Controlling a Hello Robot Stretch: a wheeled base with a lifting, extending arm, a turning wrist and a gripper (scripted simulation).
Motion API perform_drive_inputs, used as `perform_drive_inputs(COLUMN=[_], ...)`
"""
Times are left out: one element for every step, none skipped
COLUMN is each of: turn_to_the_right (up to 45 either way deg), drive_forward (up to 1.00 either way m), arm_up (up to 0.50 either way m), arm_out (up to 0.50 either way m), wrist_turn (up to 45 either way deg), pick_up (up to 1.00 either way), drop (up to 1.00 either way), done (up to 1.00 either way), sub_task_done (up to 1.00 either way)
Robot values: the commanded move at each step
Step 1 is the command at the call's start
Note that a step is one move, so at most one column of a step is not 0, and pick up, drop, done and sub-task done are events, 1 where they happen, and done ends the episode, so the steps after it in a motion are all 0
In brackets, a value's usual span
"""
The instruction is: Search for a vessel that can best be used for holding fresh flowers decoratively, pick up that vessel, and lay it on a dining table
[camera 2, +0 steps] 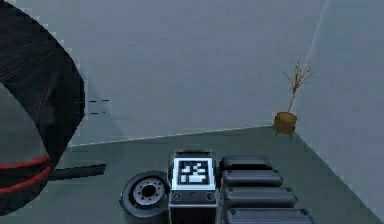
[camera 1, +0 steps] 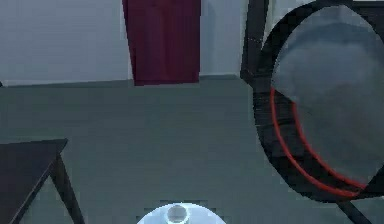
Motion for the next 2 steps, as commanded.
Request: perform_drive_inputs(turn_to_the_right=[-9.0, 0.0], drive_forward=[0.0, 0.45], arm_up=[0.0, 0.0], arm_out=[0.0, 0.0], wrist_turn=[0.0, 0.0], pick_up=[0.0, 0.0], drop=[0.0, 0.0], done=[0.0, 0.0], sub_task_done=[0.0, 0.0])
